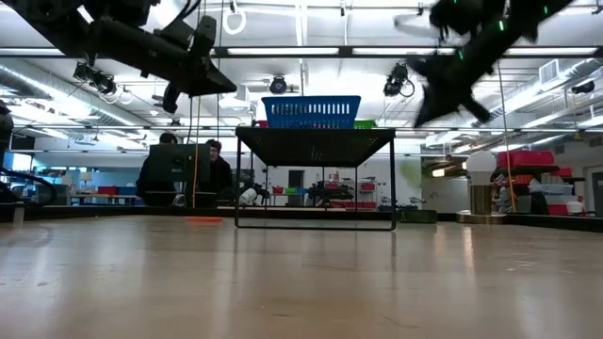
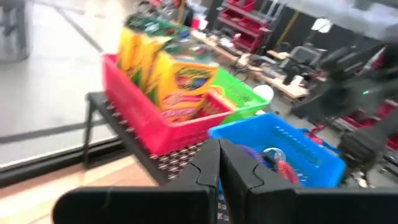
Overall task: Pick & Place Office Desk Supplies
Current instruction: Put the green spring keychain into the green bin on the shelf, then put the green spring keychain into the blue bin on the shelf
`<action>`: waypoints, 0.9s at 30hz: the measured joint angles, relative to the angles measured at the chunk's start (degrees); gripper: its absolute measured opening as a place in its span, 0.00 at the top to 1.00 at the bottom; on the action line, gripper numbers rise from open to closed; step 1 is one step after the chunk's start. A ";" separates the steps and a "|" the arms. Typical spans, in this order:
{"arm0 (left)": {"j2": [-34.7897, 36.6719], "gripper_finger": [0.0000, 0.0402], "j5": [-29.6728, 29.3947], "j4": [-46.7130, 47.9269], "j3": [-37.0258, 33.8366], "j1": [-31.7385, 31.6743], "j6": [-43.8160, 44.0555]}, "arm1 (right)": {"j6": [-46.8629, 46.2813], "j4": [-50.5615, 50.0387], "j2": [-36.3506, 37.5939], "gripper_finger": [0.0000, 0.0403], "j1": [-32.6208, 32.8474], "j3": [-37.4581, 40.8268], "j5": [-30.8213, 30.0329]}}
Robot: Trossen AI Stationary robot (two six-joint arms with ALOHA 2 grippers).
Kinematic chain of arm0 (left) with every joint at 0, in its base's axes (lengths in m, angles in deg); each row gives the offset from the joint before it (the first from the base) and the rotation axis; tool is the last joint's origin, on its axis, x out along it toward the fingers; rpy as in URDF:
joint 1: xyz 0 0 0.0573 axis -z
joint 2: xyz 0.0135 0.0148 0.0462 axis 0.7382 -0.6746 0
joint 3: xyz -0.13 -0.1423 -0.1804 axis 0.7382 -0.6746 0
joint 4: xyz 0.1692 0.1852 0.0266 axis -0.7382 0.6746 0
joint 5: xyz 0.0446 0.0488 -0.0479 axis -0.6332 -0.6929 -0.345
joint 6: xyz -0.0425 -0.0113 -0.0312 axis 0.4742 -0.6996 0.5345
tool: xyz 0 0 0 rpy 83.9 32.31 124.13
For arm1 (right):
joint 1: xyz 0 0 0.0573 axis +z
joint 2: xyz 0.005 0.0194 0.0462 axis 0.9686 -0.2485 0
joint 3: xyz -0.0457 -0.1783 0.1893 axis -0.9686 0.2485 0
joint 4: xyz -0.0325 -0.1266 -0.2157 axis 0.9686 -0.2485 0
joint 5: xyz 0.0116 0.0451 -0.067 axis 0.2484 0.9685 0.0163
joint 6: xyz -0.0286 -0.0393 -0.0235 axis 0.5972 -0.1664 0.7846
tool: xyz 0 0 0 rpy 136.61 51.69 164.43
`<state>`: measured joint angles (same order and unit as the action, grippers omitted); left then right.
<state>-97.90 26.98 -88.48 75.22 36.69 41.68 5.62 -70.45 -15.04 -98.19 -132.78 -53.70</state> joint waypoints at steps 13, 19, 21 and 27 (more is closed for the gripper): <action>0.06 0.98 10.33 4.28 0.00 -9.48 1.56 | 11.97 -15.11 -11.11 0.99 6.04 -25.38 -2.13; 0.09 0.98 10.44 4.41 0.00 -9.33 1.81 | 6.84 -13.11 1.85 0.99 8.22 -9.81 -3.95; 0.09 0.98 10.42 4.40 0.00 -9.34 1.79 | 5.86 -8.07 4.68 0.99 6.78 -2.66 -1.44; 0.11 0.98 10.40 4.39 0.00 -9.34 1.20 | 1.37 13.05 2.00 0.95 -1.12 13.40 9.49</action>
<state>-97.79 37.38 -84.09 75.22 27.35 42.88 6.99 -57.40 -13.04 -99.31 -119.38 -44.21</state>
